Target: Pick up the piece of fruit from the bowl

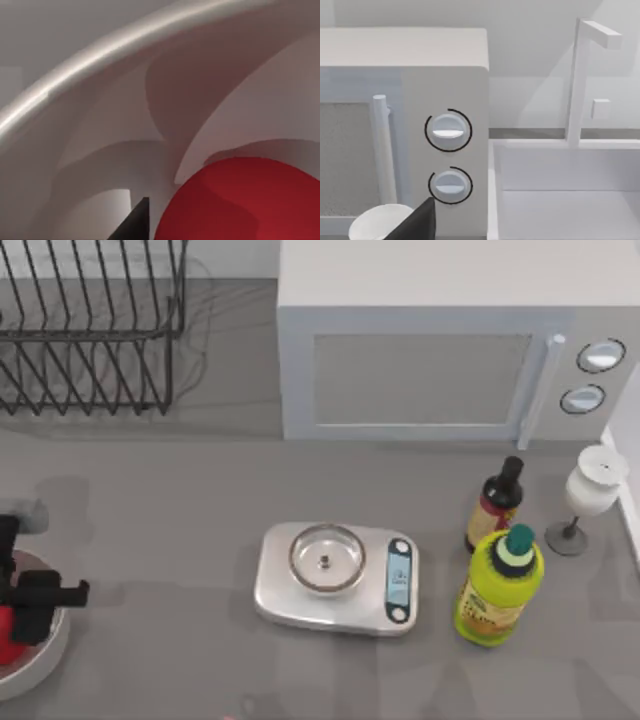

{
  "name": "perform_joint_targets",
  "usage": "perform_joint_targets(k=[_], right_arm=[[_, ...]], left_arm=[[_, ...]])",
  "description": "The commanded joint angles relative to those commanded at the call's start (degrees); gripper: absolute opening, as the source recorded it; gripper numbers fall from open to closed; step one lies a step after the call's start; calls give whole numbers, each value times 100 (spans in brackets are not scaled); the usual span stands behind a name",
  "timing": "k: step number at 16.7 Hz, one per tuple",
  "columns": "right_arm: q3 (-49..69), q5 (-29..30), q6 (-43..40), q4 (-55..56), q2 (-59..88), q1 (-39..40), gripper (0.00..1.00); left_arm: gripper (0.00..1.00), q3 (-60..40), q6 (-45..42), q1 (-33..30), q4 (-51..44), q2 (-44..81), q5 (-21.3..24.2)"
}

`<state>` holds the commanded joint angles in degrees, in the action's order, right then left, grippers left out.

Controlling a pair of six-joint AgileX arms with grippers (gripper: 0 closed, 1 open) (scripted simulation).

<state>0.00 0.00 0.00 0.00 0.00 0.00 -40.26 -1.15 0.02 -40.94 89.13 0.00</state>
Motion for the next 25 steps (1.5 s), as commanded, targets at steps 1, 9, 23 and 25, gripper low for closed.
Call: perform_joint_targets(k=[1,9,23,25], right_arm=[[0,0,0,0,0,0,100],[0,0,0,0,0,0,100],[0,0,0,0,0,0,100],[0,0,0,0,0,0,100]], left_arm=[[100,39,-1,1,48,27,0],[62,41,-1,1,51,29,0],[0,41,-1,1,51,29,0],[0,41,-1,1,51,29,0]])
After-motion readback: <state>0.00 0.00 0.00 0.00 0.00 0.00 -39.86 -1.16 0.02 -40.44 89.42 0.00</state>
